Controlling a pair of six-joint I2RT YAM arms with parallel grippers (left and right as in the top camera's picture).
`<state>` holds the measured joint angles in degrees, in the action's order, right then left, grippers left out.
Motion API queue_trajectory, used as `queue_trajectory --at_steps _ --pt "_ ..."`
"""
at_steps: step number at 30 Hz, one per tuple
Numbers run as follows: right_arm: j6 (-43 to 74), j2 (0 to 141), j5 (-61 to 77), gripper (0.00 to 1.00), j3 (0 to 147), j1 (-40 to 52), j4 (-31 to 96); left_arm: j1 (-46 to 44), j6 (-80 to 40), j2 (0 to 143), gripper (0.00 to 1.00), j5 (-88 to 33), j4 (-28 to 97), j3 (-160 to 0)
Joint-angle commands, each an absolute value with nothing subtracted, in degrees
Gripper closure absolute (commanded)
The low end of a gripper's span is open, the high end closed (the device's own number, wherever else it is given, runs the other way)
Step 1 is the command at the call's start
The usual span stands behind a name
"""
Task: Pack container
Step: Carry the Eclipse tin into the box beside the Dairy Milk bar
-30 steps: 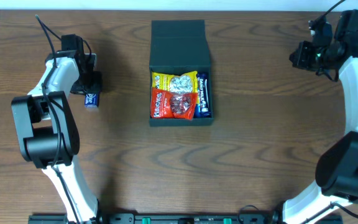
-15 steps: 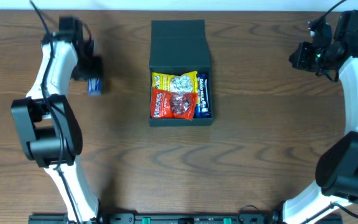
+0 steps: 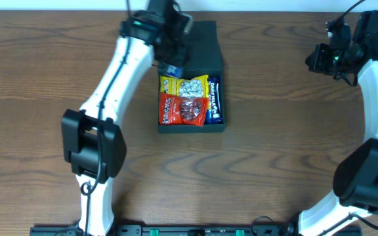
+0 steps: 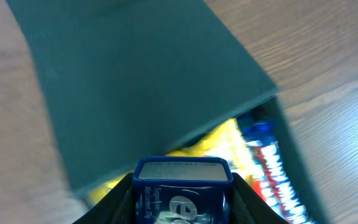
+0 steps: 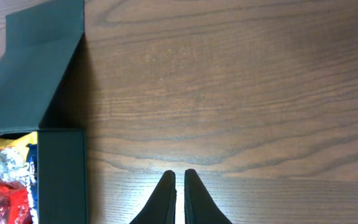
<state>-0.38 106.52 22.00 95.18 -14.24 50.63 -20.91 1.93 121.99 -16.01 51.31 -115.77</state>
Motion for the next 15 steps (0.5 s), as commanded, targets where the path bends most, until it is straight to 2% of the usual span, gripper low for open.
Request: queue_trajectory --at_steps 1,6,15 --pt "0.38 106.83 21.85 0.94 95.57 -14.55 50.61 -23.83 -14.85 121.49 0.94 -7.46 52.56 -116.36" --pt "0.36 106.83 21.85 0.93 95.57 -14.55 50.57 -27.20 -25.78 121.49 0.94 -4.10 55.72 -116.33" --pt "0.34 106.83 21.85 0.91 95.57 -14.55 50.28 -30.06 -30.48 121.49 0.94 -7.55 56.58 -113.23"
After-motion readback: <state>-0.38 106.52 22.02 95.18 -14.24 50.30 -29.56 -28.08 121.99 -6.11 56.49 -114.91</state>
